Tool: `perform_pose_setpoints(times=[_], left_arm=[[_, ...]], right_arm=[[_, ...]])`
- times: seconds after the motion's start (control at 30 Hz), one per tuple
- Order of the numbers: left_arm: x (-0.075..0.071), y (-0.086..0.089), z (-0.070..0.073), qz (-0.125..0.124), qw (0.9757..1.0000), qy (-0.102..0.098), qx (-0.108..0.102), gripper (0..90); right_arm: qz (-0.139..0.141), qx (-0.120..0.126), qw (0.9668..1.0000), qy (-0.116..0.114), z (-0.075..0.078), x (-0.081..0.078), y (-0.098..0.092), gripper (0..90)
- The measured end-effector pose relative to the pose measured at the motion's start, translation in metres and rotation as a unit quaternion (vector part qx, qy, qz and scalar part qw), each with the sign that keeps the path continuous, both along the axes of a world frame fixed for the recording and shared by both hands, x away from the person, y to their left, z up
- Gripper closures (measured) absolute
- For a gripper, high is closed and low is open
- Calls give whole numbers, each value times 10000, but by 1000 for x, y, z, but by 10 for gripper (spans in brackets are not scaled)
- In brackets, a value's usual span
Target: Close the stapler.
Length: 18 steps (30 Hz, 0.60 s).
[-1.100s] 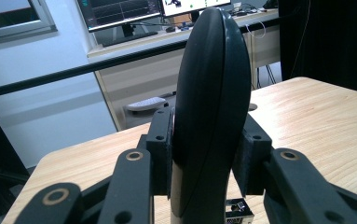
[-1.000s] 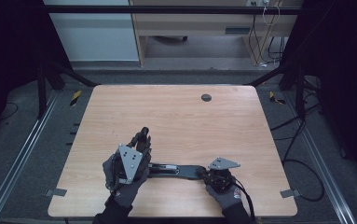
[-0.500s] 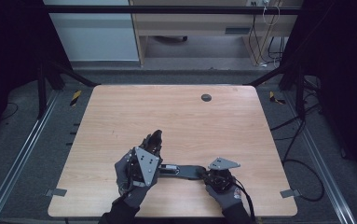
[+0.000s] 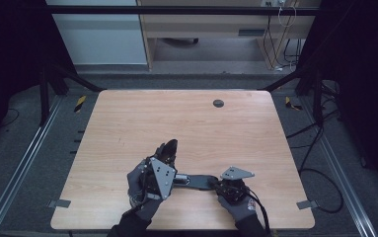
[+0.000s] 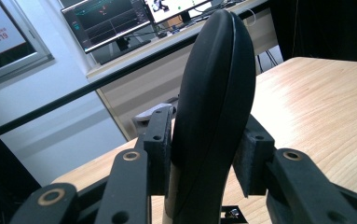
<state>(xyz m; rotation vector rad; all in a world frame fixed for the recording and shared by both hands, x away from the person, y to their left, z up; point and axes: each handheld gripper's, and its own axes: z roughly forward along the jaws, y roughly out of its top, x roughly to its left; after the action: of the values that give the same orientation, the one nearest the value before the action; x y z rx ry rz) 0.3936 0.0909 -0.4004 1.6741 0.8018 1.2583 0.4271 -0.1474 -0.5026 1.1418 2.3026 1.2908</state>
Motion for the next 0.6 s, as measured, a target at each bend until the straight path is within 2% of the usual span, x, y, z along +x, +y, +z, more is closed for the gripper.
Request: perform_pose_setpoints(times=[0.37,0.6], left_arm=[[0,-7,-3,-17,9998,-52,169,613],[-1,-16,-8,-51,9992,-117,378,610]], right_arm=[[8,-2,10000,-7,0,0,0,900],[16,3,10000,-22,0,0,-1,900]])
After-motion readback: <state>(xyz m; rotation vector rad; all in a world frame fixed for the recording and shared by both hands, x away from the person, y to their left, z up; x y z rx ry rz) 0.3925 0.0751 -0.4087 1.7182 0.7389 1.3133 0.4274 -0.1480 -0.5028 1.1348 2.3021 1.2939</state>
